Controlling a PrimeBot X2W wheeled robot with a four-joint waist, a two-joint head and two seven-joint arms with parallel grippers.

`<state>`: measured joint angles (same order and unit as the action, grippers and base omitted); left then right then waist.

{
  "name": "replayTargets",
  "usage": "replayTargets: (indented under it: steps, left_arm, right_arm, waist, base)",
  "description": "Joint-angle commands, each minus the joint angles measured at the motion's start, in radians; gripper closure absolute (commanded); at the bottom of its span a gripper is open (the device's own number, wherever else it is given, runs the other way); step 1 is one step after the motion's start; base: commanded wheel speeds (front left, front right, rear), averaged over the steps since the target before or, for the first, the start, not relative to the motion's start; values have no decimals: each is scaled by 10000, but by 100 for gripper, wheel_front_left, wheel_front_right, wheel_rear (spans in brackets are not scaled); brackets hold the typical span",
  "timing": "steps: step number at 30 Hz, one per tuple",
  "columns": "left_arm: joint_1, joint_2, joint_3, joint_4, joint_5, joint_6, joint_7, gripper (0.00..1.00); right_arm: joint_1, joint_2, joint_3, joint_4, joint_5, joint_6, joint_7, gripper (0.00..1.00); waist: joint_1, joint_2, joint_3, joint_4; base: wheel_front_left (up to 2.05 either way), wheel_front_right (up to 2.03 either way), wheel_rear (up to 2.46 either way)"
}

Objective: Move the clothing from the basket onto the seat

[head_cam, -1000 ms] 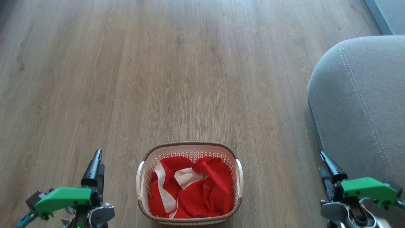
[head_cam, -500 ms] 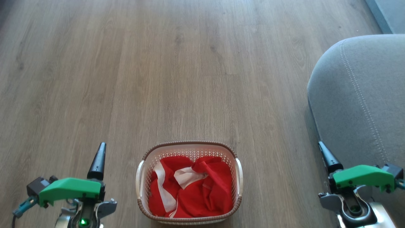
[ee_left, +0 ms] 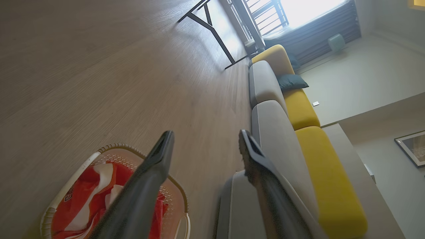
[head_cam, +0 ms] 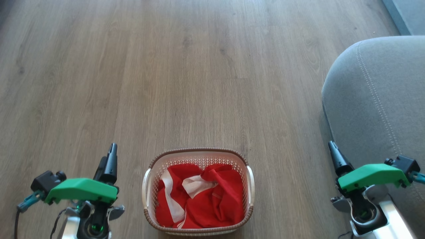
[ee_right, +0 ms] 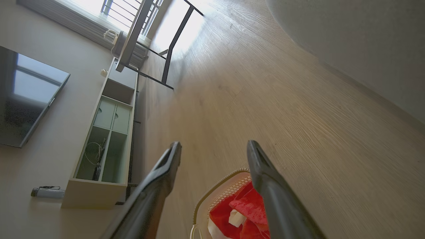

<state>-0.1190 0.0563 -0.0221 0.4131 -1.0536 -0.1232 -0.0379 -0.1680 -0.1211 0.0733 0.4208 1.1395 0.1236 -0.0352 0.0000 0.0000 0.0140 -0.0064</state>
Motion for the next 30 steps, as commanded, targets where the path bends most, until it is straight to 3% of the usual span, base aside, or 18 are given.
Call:
replayTargets:
  steps: [1,30]
  left_arm:
    - [-650,196,56,-247,388,-31,-140,0]
    - [-1258,216,-152,-511,4359,-48,-959,0]
  right_arm:
    - [-663,-258,180,-227,-366,30,-162,0]
    - [-1745,-768,1410,148,-3424,46,-983,0]
  waist:
    - [0,0,2,-1]
    - [0,0,90,3]
  base:
    - [0,0,0]
    - [0,0,0]
